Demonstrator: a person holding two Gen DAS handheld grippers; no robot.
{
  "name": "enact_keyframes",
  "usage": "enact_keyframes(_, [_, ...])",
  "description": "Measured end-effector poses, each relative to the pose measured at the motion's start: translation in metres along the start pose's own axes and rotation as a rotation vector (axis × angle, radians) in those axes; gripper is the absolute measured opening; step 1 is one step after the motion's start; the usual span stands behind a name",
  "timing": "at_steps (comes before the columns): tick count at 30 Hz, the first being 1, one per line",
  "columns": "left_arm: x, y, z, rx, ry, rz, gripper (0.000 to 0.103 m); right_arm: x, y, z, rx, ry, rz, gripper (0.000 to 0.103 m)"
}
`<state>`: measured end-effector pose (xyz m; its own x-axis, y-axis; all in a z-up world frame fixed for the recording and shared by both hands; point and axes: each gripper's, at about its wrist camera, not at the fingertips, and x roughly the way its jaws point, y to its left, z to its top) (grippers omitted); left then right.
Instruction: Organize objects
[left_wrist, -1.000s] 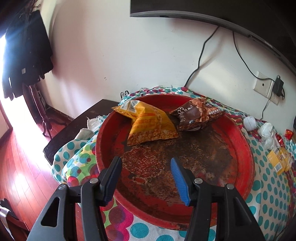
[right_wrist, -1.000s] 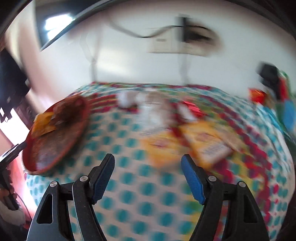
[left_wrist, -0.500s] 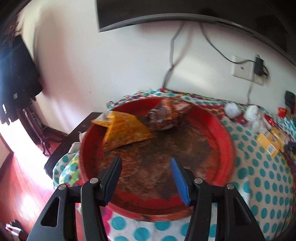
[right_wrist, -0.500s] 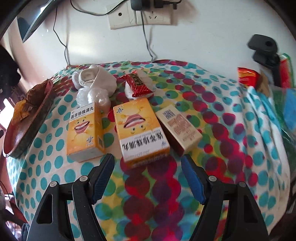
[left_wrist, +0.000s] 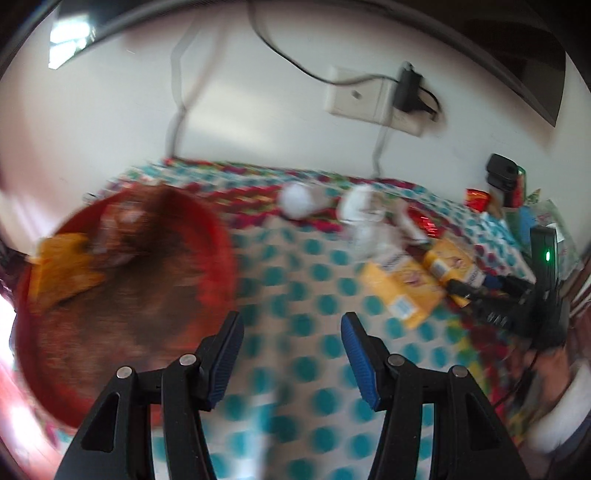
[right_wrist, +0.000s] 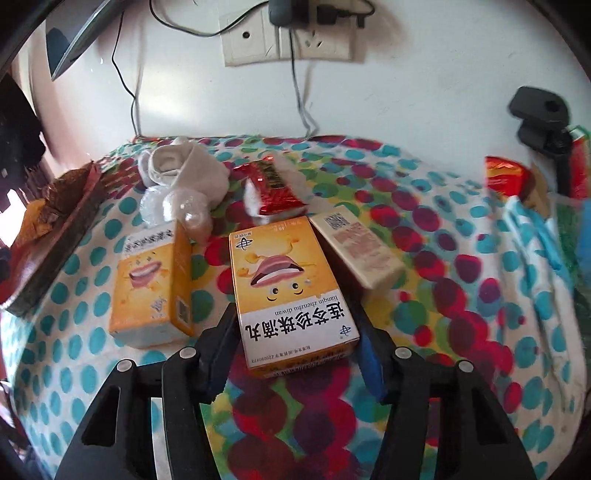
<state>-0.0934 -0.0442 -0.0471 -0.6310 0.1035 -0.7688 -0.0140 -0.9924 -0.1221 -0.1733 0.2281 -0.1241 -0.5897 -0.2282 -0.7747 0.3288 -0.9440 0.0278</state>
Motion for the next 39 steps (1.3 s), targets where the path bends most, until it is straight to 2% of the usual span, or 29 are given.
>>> enact_keyframes(3, [0.028,-0.035,0.013,-0.039,0.098,-0.067,0.056,-0.004,-0.008,-0.009,-0.005,0.007,0.001,0.054])
enact_keyframes(4, [0.035,-0.044,0.016,-0.045,0.115,-0.069,0.056,-0.006,-0.011,-0.011,0.005,0.004,0.01,0.054])
enact_keyframes(8, [0.063,-0.085,0.033,-0.043,0.181,-0.045,0.056,-0.009,-0.017,-0.014,0.031,0.003,0.026,0.054])
enact_keyframes(13, [0.094,-0.107,0.044,-0.105,0.244,-0.014,0.056,-0.009,-0.017,-0.017,0.018,0.011,0.013,0.054])
enact_keyframes(17, [0.108,-0.112,0.047,-0.154,0.229,0.084,0.058,-0.008,-0.016,-0.017,0.023,0.012,0.019,0.054])
enact_keyframes(21, [0.114,-0.108,0.047,-0.217,0.206,0.119,0.06,-0.007,-0.015,-0.017,0.022,0.014,0.023,0.055])
enact_keyframes(26, [0.127,-0.104,0.037,-0.247,0.223,0.163,0.059,-0.007,-0.017,-0.018,0.031,0.012,0.037,0.055])
enact_keyframes(31, [0.129,-0.117,0.03,-0.122,0.19,0.219,0.062,-0.006,-0.016,-0.017,0.027,0.014,0.031,0.055])
enact_keyframes(33, [0.128,-0.113,0.028,-0.122,0.176,0.225,0.072,-0.006,-0.015,-0.017,0.02,0.016,0.022,0.055])
enact_keyframes(34, [0.127,-0.107,0.026,-0.149,0.166,0.212,0.073,-0.005,-0.013,-0.017,0.013,0.019,0.014,0.055])
enact_keyframes(39, [0.122,-0.102,0.022,-0.102,0.12,0.203,0.079,-0.004,-0.006,-0.017,-0.031,0.03,-0.028,0.057])
